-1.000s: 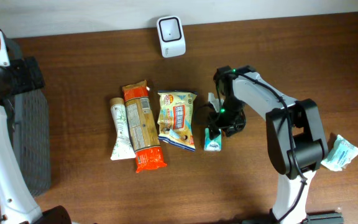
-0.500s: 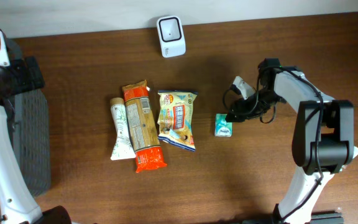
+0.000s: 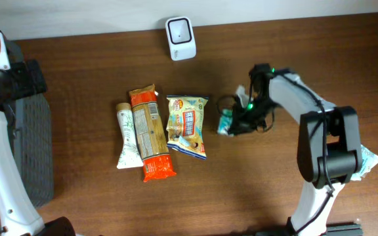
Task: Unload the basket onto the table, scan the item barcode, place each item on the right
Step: 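Hold the green box over the scanner, then drop it at right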
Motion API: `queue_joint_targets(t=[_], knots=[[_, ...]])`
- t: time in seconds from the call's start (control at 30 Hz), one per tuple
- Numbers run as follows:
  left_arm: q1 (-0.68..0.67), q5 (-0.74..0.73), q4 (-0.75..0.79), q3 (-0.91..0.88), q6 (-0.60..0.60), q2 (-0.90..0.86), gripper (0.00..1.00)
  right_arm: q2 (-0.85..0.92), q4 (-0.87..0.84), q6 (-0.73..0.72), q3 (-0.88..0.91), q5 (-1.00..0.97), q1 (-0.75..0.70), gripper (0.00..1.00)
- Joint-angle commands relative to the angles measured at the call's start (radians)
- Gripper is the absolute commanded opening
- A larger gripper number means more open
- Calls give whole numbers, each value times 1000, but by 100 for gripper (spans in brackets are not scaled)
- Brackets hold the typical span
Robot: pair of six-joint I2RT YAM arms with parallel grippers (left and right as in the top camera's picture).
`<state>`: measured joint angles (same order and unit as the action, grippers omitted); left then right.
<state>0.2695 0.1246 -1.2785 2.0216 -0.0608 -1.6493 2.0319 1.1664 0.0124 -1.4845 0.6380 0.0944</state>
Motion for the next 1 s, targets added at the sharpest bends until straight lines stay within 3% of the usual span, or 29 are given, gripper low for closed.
queue_joint_targets(t=[0.0, 0.13, 0.23, 0.4, 0.47, 0.5, 0.53, 0.57, 0.6, 0.63, 0.7, 0.73, 0.8, 0.97], knots=[[2, 4, 2, 5, -13, 11, 99, -47, 126, 313, -222, 459, -35, 4], [2, 4, 2, 5, -13, 11, 99, -47, 117, 407, -294, 901, -45, 4], [2, 4, 2, 5, -13, 11, 99, -47, 102, 362, -341, 914, -43, 4], [2, 4, 1, 5, -13, 11, 99, -47, 101, 258, -686, 910, 5, 4], [2, 4, 1, 5, -13, 11, 99, -47, 74, 164, -851, 695, 64, 4], [2, 4, 2, 5, -13, 11, 99, -47, 78, 123, -920, 326, 135, 4], [2, 4, 2, 5, -13, 11, 99, -47, 76, 115, -939, 89, 183, 4], [2, 4, 2, 5, -13, 11, 99, -45, 47, 109, -942, -358, 277, 4], [2, 4, 2, 5, -13, 11, 99, -16, -13, 122, -940, -754, 360, 4], [2, 4, 2, 5, -13, 11, 99, 38, -117, 185, -938, -1022, 409, 4], [2, 4, 2, 5, -13, 11, 99, 160, -357, 338, -938, -1191, 420, 4], [2, 4, 2, 5, -13, 11, 99, 251, -539, 467, -938, -1209, 401, 4], [2, 4, 2, 5, -13, 11, 99, 378, -740, 621, -938, -1212, 365, 4], [2, 4, 2, 5, -13, 11, 99, 562, -1084, 760, -938, -1196, 318, 4]])
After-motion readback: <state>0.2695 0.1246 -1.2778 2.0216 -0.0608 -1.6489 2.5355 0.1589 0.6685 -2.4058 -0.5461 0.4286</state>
